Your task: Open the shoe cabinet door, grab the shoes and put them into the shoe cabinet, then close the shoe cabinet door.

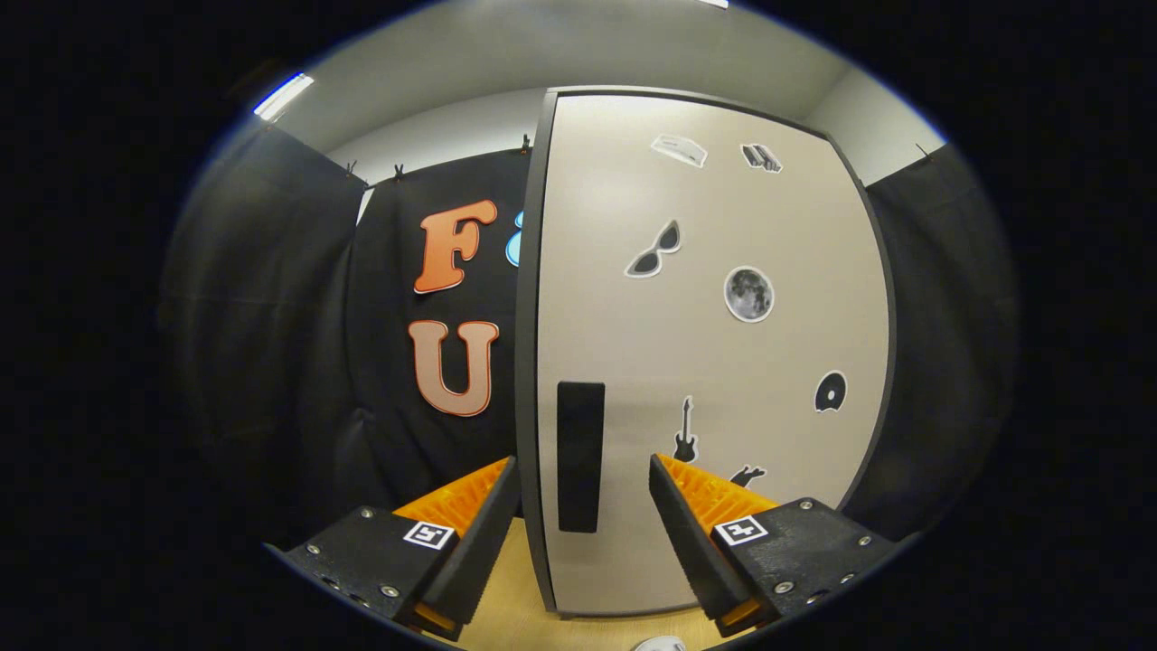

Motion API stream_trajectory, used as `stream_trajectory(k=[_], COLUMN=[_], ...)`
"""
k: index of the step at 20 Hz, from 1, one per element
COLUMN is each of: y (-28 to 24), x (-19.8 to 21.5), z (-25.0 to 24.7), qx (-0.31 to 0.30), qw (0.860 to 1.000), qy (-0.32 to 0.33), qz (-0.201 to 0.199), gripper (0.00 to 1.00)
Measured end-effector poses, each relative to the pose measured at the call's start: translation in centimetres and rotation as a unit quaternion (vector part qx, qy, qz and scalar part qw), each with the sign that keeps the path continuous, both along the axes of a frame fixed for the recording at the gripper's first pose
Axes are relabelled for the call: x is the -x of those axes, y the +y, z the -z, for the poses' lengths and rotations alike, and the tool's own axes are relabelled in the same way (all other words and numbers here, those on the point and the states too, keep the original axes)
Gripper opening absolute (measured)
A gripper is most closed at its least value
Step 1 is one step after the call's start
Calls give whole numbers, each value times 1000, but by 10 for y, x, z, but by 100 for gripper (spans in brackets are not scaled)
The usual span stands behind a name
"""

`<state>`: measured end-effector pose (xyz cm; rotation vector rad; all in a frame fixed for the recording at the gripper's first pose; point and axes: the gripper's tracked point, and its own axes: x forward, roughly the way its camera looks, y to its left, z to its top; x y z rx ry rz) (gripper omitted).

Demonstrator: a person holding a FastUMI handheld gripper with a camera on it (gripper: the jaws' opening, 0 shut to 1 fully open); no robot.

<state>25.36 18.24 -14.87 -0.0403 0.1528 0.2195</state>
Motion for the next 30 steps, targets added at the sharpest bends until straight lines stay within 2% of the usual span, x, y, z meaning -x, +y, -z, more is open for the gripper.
stream_trajectory(k=[5,9,14,18,24,30], y=[12,12,14,13,7,-12], x=[-32,-47,-49,-45,-25,8], z=[23,25,27,26,22,14], qx=[3,23,15,9,1,-4], qw=[1000,999,999,999,999,999], qy=[13,0,4,21,29,30], qz=[4,24,35,32,27,39], gripper=[77,60,37,27,26,26])
